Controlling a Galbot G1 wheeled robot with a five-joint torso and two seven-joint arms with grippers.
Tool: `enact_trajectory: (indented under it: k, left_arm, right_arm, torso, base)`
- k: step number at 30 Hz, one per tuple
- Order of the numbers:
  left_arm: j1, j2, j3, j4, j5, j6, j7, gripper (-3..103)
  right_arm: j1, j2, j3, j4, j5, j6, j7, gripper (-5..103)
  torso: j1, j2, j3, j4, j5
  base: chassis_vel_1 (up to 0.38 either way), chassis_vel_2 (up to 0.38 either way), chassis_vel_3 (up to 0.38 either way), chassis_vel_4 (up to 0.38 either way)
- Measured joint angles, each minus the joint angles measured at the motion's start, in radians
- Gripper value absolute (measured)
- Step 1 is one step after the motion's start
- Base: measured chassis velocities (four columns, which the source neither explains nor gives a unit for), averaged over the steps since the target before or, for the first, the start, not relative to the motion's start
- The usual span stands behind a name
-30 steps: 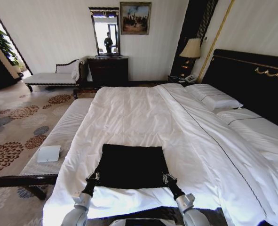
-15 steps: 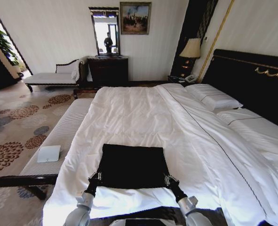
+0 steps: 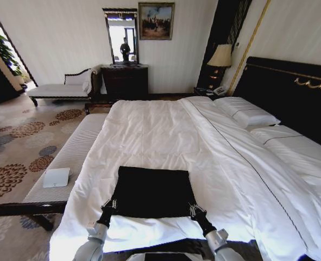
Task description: Fold the clothes on the bed.
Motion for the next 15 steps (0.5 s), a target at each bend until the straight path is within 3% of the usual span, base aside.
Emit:
enact_trajectory:
  k: [2,5,7,9,10,12,13,15]
  left_arm:
    - [0.003,0.001,0.0,-0.002,0.002,0.0,-0.001,4]
    - [0.025,0.003,-0.003,-0.015,0.023,0.0,-0.001,20]
    - [0.037,0.003,-0.006,-0.023,0.033,-0.003,-0.001,32]
    - [0.045,0.002,-0.008,-0.027,0.037,-0.004,0.0,32]
    - [0.055,0.0,-0.014,-0.034,0.042,-0.008,0.0,43]
    - [0.077,-0.002,-0.03,-0.052,0.044,-0.013,0.001,48]
    - [0.077,-0.002,-0.03,-0.052,0.044,-0.013,0.001,48]
    - [0.096,-0.002,-0.051,-0.069,0.037,-0.015,0.004,59]
  right_arm:
    - [-0.001,0.001,-0.001,-0.002,-0.005,0.002,0.0,7]
    - [-0.011,0.006,-0.002,-0.014,-0.026,0.016,0.0,22]
    - [-0.017,0.01,0.0,-0.014,-0.027,0.019,0.0,27]
    - [-0.021,0.014,0.002,-0.012,-0.027,0.02,0.001,33]
    - [-0.028,0.019,0.006,-0.005,-0.027,0.021,0.003,38]
    - [-0.047,0.025,0.015,0.017,-0.026,0.022,0.008,50]
    - [-0.047,0.025,0.015,0.017,-0.026,0.022,0.008,50]
    - [-0.067,0.026,0.028,0.034,-0.025,0.023,0.016,55]
  torso:
    - [0.0,0.0,0.0,0.0,0.0]
    - [0.0,0.0,0.0,0.0,0.0]
    - [0.0,0.0,0.0,0.0,0.0001]
    - [0.0,0.0,0.0,0.0001,0.0]
    - [0.0,0.0,0.0,0.0001,0.0001]
    - [0.0,0.0,0.0,0.0001,0.0]
    - [0.0,0.0,0.0,0.0001,0.0]
    - [0.0,0.0,0.0,0.0001,0.0]
  base:
    - [0.0,0.0,0.0,0.0]
    - [0.0,0.0,0.0,0.0]
    - [0.0,0.0,0.0,0.0]
    - [0.0,0.0,0.0,0.0]
    - [0.0,0.0,0.0,0.0]
    - [0.0,0.0,0.0,0.0]
    - [0.0,0.0,0.0,0.0]
    - [0.0,0.0,0.0,0.0]
